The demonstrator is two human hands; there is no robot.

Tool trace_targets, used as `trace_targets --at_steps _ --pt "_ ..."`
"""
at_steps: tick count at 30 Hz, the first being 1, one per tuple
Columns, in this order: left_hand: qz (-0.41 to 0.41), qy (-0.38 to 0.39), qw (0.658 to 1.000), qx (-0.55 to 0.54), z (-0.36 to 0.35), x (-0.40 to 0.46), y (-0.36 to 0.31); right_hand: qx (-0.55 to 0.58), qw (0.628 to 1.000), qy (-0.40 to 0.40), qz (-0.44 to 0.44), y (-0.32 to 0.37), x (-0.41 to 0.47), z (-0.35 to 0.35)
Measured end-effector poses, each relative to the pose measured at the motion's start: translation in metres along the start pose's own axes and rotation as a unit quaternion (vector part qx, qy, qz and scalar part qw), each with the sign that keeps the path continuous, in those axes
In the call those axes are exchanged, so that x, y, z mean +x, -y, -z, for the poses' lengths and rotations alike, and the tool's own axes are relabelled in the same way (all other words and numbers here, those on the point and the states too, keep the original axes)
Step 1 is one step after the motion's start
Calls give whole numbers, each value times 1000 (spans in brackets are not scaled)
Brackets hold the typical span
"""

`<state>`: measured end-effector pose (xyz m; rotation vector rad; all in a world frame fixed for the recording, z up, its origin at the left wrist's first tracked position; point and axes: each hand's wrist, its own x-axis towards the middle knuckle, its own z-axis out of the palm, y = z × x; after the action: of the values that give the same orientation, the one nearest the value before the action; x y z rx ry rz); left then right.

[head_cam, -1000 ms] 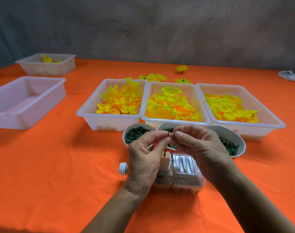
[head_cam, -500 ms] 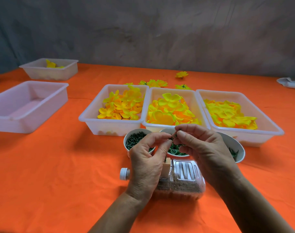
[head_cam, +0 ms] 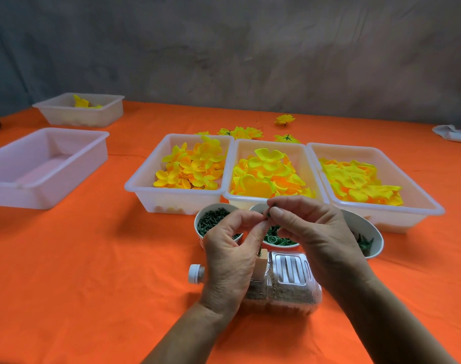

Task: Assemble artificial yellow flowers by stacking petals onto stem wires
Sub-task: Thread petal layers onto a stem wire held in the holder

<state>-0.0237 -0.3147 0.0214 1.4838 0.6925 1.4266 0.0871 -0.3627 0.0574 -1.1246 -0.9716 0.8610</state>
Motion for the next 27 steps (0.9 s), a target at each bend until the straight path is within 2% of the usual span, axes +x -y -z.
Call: trace_targets --at_steps 8,14,20,24,27 --pt "0 7 1000 -3 0 0 -1 -11 999 10 40 1 0 -1" --pt "-1 7 1000 -4 1 1 -1 -60 994 6 94 0 1 -3" --pt "-3 7 1000 8 1 1 -1 -75 993 2 90 1 1 -2" --pt "9 13 1000 -14 1 0 0 -174 977 6 120 3 0 -2" --pt "17 25 1000 -8 4 0 1 -204 972 8 115 4 0 -1"
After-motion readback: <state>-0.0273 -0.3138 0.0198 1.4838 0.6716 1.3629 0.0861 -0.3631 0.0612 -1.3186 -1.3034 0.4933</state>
